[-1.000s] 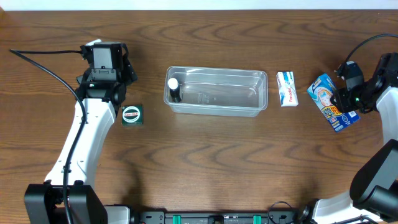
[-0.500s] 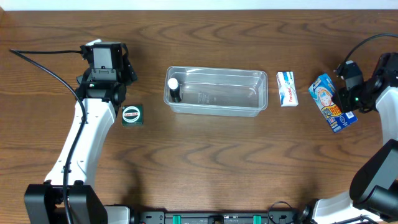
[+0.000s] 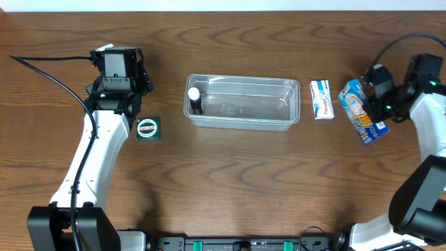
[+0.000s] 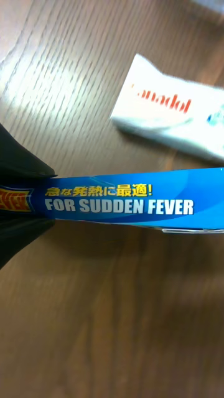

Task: Pack container
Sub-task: 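Reach the right gripper to the blue fever-patch box and grasp it, then carry the blue box with the right gripper over the container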

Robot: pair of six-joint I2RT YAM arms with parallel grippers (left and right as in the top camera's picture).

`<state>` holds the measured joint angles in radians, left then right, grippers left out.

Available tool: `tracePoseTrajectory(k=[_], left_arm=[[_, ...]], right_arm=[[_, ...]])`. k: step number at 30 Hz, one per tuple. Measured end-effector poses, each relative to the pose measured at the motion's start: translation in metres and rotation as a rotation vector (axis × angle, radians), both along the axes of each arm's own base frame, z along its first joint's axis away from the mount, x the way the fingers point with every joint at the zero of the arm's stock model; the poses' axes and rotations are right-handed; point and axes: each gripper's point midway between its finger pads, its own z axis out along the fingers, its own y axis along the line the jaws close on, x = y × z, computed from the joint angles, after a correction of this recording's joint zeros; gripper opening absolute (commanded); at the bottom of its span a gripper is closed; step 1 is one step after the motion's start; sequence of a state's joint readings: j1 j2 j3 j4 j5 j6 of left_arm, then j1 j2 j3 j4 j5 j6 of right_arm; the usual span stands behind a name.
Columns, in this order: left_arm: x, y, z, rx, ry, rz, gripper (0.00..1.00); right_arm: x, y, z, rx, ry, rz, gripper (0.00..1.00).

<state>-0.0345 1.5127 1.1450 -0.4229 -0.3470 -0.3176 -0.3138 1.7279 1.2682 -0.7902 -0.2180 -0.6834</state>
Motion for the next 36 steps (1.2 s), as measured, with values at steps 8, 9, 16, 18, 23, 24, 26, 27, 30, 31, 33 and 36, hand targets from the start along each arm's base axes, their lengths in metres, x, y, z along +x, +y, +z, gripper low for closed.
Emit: tracePoseTrajectory(k=[8, 9, 16, 18, 23, 24, 26, 27, 30, 31, 33, 36], left_arm=[[0.000, 0.000, 0.000, 0.000, 0.000, 0.000, 0.98], [0.000, 0.000, 0.000, 0.000, 0.000, 0.000, 0.98], [0.000, 0.000, 0.000, 0.000, 0.000, 0.000, 0.98], [0.000, 0.000, 0.000, 0.001, 0.000, 0.000, 0.98], [0.000, 0.000, 0.000, 0.000, 0.000, 0.000, 0.98], [0.000, 0.000, 0.000, 0.000, 0.000, 0.000, 0.98], [0.000, 0.000, 0.000, 0.000, 0.000, 0.000, 0.98], [0.000, 0.000, 0.000, 0.000, 0.000, 0.000, 0.98], [0.000, 0.000, 0.000, 0.000, 0.000, 0.000, 0.98], [0.000, 0.000, 0.000, 0.000, 0.000, 0.000, 0.98], [0.000, 0.000, 0.000, 0.000, 0.000, 0.000, 0.98], [0.000, 0.000, 0.000, 0.000, 0.000, 0.000, 0.98]], right_arm=[[0.026, 0.053, 0.029, -0.145, -0.014, 0.158, 0.06], [0.030, 0.060, 0.038, -0.171, -0.020, 0.176, 0.06], [0.052, 0.092, 0.116, -0.270, -0.133, 0.244, 0.05], [0.055, 0.099, 0.133, -0.284, -0.162, 0.256, 0.06], [0.068, 0.118, 0.158, -0.287, -0.251, 0.287, 0.07], [0.069, 0.124, 0.161, -0.282, -0.266, 0.304, 0.06], [0.069, 0.139, 0.164, -0.267, -0.284, 0.347, 0.07], [0.068, 0.149, 0.163, -0.258, -0.288, 0.379, 0.07], [0.061, 0.180, 0.162, -0.227, -0.295, 0.480, 0.06], [0.058, 0.190, 0.162, -0.216, -0.297, 0.513, 0.06], [0.052, 0.207, 0.161, -0.201, -0.298, 0.568, 0.05], [0.040, 0.231, 0.158, -0.184, -0.284, 0.639, 0.05]])
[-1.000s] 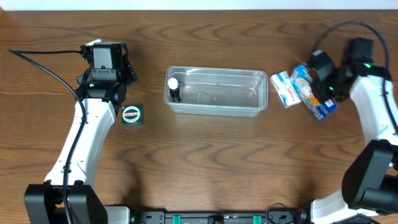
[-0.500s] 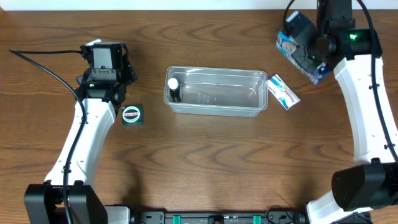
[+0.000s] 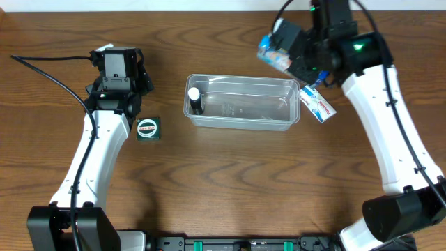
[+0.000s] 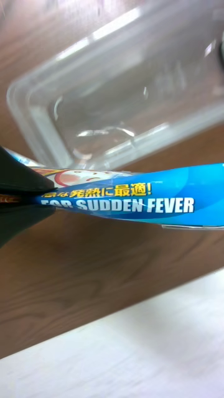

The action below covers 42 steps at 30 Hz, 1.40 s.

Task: Pack container
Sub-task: 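Carry the blue box with the right gripper over the container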

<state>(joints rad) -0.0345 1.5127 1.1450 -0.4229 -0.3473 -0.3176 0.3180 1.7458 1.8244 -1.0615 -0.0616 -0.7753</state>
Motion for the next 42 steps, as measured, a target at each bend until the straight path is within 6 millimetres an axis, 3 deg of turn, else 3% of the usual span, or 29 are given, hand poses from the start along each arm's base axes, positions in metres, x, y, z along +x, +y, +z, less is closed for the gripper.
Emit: tracePoseTrajectory(k=[5, 10, 14, 23, 42], left_arm=[[0.000, 0.000, 0.000, 0.000, 0.000, 0.000, 0.98], [0.000, 0.000, 0.000, 0.000, 0.000, -0.001, 0.98], [0.000, 0.000, 0.000, 0.000, 0.000, 0.000, 0.98], [0.000, 0.000, 0.000, 0.000, 0.000, 0.000, 0.98], [0.000, 0.000, 0.000, 0.000, 0.000, 0.000, 0.98]], right_arm=[[-0.021, 0.036, -0.003, 0.035, 0.041, 0.109, 0.05], [-0.031, 0.056, -0.003, 0.077, 0.063, 0.184, 0.05], [-0.031, 0.061, -0.016, 0.074, 0.097, 0.203, 0.07], [-0.035, 0.061, -0.065, 0.004, 0.236, 0.261, 0.04], [-0.050, 0.060, -0.077, -0.039, 0.275, 0.386, 0.03]])
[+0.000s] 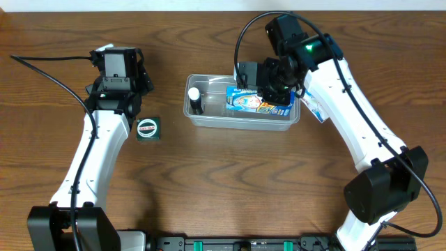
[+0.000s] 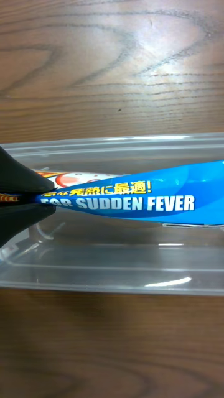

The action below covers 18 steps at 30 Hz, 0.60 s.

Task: Pack container
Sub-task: 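Carry the blue box with the right gripper over the container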

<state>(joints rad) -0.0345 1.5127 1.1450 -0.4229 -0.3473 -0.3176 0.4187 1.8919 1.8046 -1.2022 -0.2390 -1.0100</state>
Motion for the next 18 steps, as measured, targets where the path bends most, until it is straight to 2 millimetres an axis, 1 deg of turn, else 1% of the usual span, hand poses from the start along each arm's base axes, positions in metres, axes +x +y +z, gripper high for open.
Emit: tracePoseTrajectory(k=[8, 18], left_arm=[[0.000, 0.000, 0.000, 0.000, 0.000, -0.001, 0.98], [0.000, 0.000, 0.000, 0.000, 0.000, 0.000, 0.98]], right_arm=[[-0.012, -0.004, -0.032, -0.022, 0.062, 0.006, 0.02], [-0.013, 0.000, -0.046, -0.002, 0.067, 0.014, 0.03]])
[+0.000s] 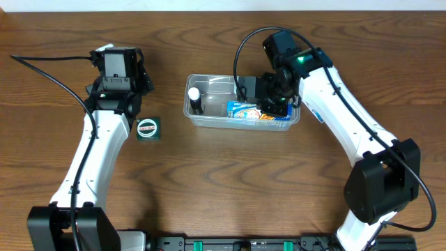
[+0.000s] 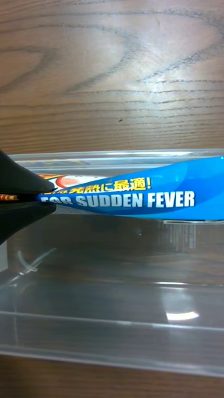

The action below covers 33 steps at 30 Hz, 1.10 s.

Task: Pack container
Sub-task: 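Carry the blue box with the right gripper over the container, then lower the blue box into the container and open the right gripper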

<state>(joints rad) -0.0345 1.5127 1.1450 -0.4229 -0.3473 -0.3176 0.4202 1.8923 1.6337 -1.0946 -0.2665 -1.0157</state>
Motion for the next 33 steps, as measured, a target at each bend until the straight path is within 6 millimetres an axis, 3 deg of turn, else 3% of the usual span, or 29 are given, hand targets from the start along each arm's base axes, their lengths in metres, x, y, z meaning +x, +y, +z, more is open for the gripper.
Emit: tracePoseTrajectory(k=[16, 28, 30, 33], left_arm=[[0.000, 0.000, 0.000, 0.000, 0.000, -0.001, 0.98], [0.000, 0.000, 0.000, 0.000, 0.000, 0.000, 0.98], [0.000, 0.000, 0.000, 0.000, 0.000, 0.000, 0.98], [0.000, 0.000, 0.000, 0.000, 0.000, -0.001, 0.98]], right_arm=[[-0.012, -0.004, -0.024, -0.012, 0.046, 0.001, 0.03], [-0.012, -0.004, -0.025, -0.014, 0.047, -0.001, 0.05], [-0.012, -0.005, -0.025, -0.014, 0.048, -0.003, 0.07], [-0.012, -0.005, -0.025, -0.014, 0.050, -0.007, 0.18]])
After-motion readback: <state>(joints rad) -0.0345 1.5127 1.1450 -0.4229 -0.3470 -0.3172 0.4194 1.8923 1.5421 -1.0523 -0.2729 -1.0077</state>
